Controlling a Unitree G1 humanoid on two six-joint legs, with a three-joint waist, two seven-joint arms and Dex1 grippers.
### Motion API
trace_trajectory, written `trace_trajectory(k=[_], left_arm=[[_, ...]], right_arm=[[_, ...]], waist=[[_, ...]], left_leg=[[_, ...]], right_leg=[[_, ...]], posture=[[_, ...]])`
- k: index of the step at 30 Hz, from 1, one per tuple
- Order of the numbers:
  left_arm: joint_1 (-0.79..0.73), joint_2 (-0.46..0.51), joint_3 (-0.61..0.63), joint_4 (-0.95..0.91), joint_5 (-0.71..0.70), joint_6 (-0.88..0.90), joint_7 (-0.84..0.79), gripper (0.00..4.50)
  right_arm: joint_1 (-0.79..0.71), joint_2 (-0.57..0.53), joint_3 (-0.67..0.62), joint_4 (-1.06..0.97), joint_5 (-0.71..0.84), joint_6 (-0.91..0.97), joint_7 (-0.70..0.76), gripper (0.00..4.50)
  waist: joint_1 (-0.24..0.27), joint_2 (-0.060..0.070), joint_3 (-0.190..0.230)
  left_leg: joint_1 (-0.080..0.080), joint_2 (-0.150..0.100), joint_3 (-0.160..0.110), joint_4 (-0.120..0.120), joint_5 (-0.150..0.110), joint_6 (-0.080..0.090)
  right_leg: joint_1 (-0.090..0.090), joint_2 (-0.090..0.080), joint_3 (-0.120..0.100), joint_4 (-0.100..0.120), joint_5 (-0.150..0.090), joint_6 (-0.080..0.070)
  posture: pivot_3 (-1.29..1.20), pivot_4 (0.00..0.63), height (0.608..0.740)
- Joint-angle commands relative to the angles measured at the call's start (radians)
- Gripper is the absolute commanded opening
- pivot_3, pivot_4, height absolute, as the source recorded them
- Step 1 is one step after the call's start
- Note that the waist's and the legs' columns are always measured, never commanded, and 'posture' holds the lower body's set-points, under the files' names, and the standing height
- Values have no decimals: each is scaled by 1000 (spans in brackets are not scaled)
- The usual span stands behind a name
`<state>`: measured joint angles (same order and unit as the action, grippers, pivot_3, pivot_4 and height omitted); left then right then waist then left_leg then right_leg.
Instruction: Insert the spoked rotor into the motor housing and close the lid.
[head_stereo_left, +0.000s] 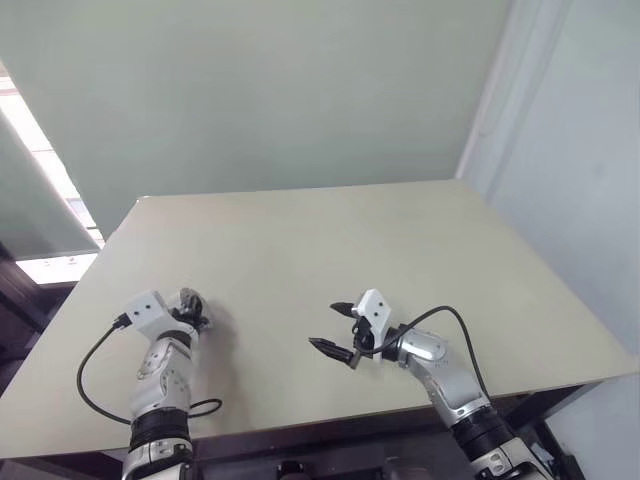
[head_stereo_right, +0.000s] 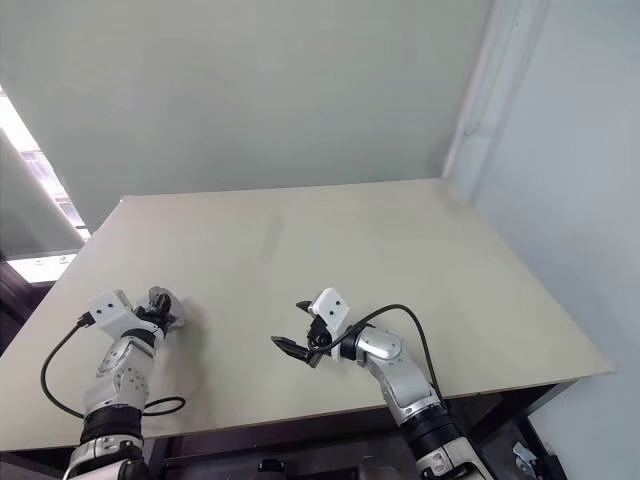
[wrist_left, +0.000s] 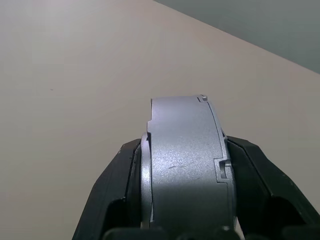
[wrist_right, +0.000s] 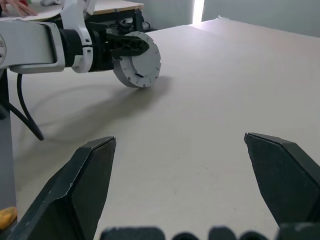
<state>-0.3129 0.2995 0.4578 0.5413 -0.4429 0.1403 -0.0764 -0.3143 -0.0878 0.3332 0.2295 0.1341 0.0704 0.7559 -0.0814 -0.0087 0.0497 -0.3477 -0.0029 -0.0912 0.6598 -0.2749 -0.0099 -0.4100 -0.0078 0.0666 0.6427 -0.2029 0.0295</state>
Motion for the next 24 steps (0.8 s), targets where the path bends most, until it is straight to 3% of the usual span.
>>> trace_trajectory(k=[1, 5, 6, 11, 16, 20, 24], left_arm=[[8, 16, 18, -60, 2, -9, -2, 3022], [12, 11, 9, -67, 7, -4, -5, 4389], [14, 9, 5, -71, 3, 6, -13, 4454], [21, 19, 1, -84, 23, 3, -9, 4454], [52, 90, -23, -87, 151, -20, 75, 4454], [103, 158, -67, -158, 274, 13, 131, 4454], [148, 174, -95, -257, 294, 21, 80, 4454]], right_arm=[[-38, 11, -12, 1, -5, -28, -6, 4500], [-44, 15, -10, 11, -5, -33, -7, 4500], [-45, 16, -10, 12, -6, -33, -6, 4500], [-45, 19, -13, 17, -10, -35, -4, 4500], [-42, 15, -22, 18, -9, -33, -5, 4500], [-42, 13, -30, 26, -7, -36, -6, 4500], [-46, 14, -37, 36, -8, -43, -8, 4500]], waist=[[0, 0, 0], [10, 0, 0], [11, 0, 0], [14, 0, 0], [9, -1, 0], [10, 0, 0], [13, 0, 1]], left_leg=[[0, 0, 0, 0, 0, 0], [0, -1, 0, 0, 0, 0], [0, -1, 0, 0, 0, 0], [-1, -3, -1, 1, 0, 0], [0, -2, -1, 0, 0, 0], [0, -1, -1, -1, 0, 0], [0, -3, -1, 0, 0, 0]], right_leg=[[0, 0, 0, 0, 0, 0], [0, -1, 0, 0, 0, 0], [0, -1, 0, 0, 0, 0], [1, -2, -1, 0, 0, 0], [0, -2, -1, 0, 0, 0], [0, -2, -1, 0, 0, 0], [1, -4, -1, 0, 0, 0]], posture=[[0, 0, 740], [0, 0, 740], [0, 0, 740], [0, 0, 740], [0, 0, 740], [0, 0, 740], [0, 0, 740]])
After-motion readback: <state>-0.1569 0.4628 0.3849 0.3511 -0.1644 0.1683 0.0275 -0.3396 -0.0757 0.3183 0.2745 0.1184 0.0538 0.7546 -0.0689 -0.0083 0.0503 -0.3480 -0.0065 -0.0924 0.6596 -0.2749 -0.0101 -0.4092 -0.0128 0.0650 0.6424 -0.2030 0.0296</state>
